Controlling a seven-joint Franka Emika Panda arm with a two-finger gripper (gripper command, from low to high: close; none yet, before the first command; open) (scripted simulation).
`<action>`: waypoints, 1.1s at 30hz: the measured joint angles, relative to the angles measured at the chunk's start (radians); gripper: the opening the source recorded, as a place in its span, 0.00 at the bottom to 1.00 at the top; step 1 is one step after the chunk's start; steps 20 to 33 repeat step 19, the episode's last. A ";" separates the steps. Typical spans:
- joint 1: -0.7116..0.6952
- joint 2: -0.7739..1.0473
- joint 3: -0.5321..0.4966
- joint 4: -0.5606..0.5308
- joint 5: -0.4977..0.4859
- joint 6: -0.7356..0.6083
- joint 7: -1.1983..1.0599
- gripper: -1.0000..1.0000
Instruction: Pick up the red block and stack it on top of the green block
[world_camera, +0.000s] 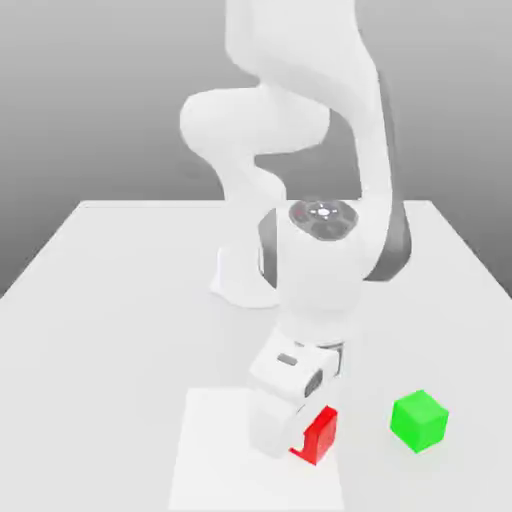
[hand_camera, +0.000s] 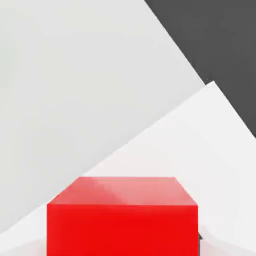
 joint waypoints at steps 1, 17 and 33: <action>0.001 -0.035 -0.003 -0.005 -0.009 -0.030 0.007 0.00; 0.254 0.022 0.105 0.039 -0.055 -0.016 0.364 1.00; 0.254 0.022 0.105 0.039 -0.055 -0.016 0.364 1.00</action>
